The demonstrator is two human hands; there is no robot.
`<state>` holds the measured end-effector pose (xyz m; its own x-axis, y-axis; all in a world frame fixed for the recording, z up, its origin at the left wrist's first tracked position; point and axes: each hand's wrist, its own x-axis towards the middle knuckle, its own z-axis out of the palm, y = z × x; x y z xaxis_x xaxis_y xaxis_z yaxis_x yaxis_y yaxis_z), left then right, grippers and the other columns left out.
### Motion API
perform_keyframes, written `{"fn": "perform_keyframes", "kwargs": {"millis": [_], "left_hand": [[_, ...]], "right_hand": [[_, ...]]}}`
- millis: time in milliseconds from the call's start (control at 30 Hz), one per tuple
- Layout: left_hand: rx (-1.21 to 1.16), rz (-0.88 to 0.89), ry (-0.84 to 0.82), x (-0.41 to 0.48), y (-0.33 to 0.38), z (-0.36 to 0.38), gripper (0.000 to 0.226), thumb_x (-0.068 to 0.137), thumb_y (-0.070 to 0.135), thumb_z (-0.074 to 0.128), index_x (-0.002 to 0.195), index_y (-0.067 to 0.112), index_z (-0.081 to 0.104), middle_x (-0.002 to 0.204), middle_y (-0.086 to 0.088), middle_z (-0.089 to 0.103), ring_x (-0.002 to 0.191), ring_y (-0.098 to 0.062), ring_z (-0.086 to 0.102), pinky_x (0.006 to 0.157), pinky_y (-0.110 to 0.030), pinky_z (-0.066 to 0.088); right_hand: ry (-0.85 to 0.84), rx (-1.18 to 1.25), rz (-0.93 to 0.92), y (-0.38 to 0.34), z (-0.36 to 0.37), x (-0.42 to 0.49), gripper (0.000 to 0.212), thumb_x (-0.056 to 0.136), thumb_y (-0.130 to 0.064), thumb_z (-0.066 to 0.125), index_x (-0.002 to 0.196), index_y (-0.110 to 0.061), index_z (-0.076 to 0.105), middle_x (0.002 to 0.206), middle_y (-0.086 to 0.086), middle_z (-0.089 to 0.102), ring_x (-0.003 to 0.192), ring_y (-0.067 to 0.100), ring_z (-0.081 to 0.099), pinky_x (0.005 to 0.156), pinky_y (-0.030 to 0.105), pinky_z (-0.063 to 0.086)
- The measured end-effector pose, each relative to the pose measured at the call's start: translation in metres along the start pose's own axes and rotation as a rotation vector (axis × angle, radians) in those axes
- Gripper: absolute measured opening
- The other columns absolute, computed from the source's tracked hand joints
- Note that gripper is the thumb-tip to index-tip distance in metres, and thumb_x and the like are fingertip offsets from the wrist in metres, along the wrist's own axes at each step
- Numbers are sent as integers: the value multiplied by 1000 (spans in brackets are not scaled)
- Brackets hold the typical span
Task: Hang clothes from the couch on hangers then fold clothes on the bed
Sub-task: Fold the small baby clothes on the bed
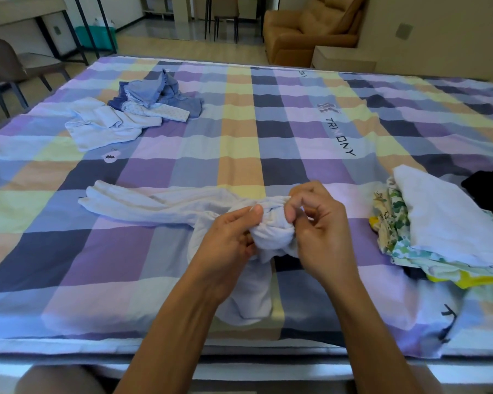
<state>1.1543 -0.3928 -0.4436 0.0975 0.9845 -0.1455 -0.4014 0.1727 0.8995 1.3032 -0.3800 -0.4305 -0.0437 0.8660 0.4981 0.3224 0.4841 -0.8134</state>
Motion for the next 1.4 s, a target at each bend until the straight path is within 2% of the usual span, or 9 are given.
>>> {"fn": "perform_keyframes", "kwargs": {"millis": [267,400,567,733,1033,1067,1133,1267,1400], "left_hand": [[17,64,127,-2,-2,-1,28,98,23,59,108,3,75,109,-23,74,98,-25,70,86,-33,55],[103,90,166,-2,-3,2,19,95,19,65,99,7,78,100,-15,77,95,-24,73,84,-34,56],[348,304,209,3,-6,-5,20,93,33,70,102,16,75,105,-2,76,106,-20,70,95,-33,56],[612,379,51,1,-13,-9,70,75,79,59,113,21,59,102,9,67,98,-11,66,85,-25,53],[921,604,43,17,21,-57,33,86,47,65,72,24,45,64,13,46,63,-1,43,61,-23,36],[941,605,75,19,24,-64,35,86,48,64,71,23,46,63,11,45,62,-2,43,60,-25,36],[970,613,110,22,27,-73,39,87,49,62,71,17,48,63,3,47,61,-7,46,62,-29,38],[1101,567,159,25,29,-77,41,88,57,55,71,21,46,62,4,47,62,-10,50,62,-33,40],[1272,651,223,12,35,-62,34,84,59,59,90,26,55,93,5,54,89,-20,53,79,-38,45]], "right_hand": [[-178,-579,-40,-22,-5,-2,23,88,-35,51,72,-25,63,89,-7,51,84,12,51,69,37,45],[-212,-619,12,-18,-2,0,29,90,-45,59,70,-24,60,78,-5,52,79,16,49,68,38,42],[-336,-49,261,-15,-10,6,25,85,-31,65,65,-16,65,63,-7,55,62,9,49,62,30,39],[-264,460,538,-7,-16,10,41,76,-25,70,72,9,47,78,12,42,80,25,37,78,41,31],[251,1039,494,-1,-71,27,27,65,-24,82,88,-13,73,95,4,68,94,16,65,83,28,54],[307,1022,479,-1,-76,29,10,79,-20,73,87,-15,72,93,2,68,93,15,65,84,28,53],[374,892,444,-2,-79,31,26,97,-12,55,78,-20,70,81,-4,65,81,10,63,78,24,52],[388,529,339,-9,-68,26,32,105,-12,48,79,-20,66,74,-11,66,77,4,64,71,20,53],[242,379,269,-18,-55,19,27,106,-11,46,88,-15,66,77,-9,72,78,6,69,71,19,56]]}}
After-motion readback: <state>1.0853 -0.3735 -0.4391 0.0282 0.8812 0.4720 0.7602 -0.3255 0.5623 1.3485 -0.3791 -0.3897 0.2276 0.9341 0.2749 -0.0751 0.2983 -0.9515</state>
